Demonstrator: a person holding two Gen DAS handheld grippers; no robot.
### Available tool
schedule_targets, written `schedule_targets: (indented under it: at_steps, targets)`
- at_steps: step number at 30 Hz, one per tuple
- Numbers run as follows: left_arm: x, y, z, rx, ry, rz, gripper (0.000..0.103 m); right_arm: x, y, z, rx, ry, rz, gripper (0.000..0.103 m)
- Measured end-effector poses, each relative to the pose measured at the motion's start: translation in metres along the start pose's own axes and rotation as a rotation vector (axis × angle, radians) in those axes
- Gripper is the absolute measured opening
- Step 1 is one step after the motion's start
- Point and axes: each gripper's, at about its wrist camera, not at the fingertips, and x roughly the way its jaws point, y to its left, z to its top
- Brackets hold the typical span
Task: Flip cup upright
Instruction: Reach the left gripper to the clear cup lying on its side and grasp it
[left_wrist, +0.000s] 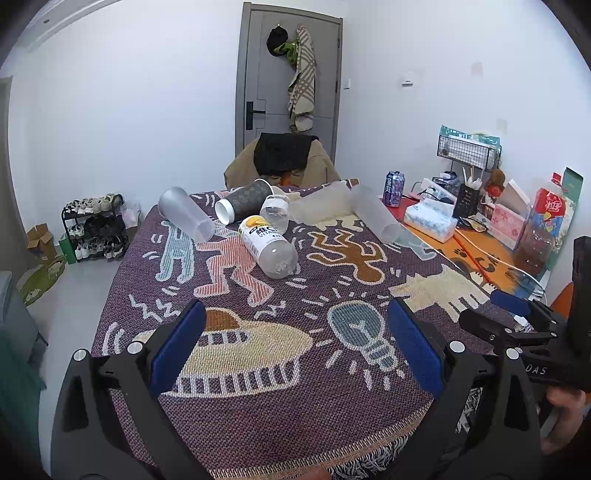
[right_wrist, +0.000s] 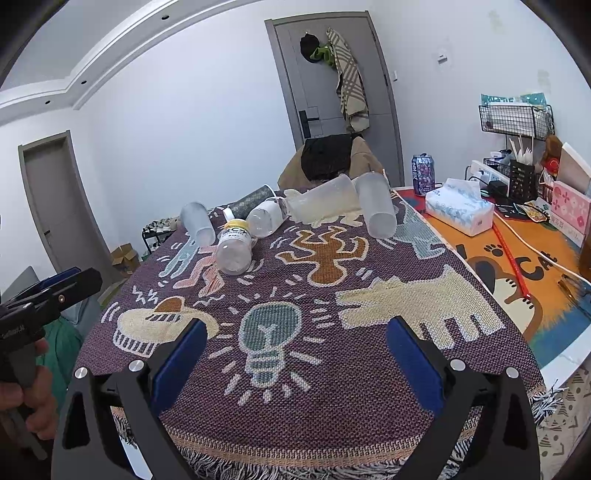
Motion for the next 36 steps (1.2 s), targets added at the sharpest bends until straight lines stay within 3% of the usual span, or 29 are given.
schedule_targets:
  at_steps: [25,36]
  targets:
    - [0.099,-0.014,0.056,0.08,0.081,0.027,0.097,0.067,-0.055,0.046,0.092,0.019,0.014,0.096]
    - [0.154,-0.018,0.088,0.127,0.156,0.022,0.097,0.099,-0.074,0.067,0.125,0.037,-0.013,0.096]
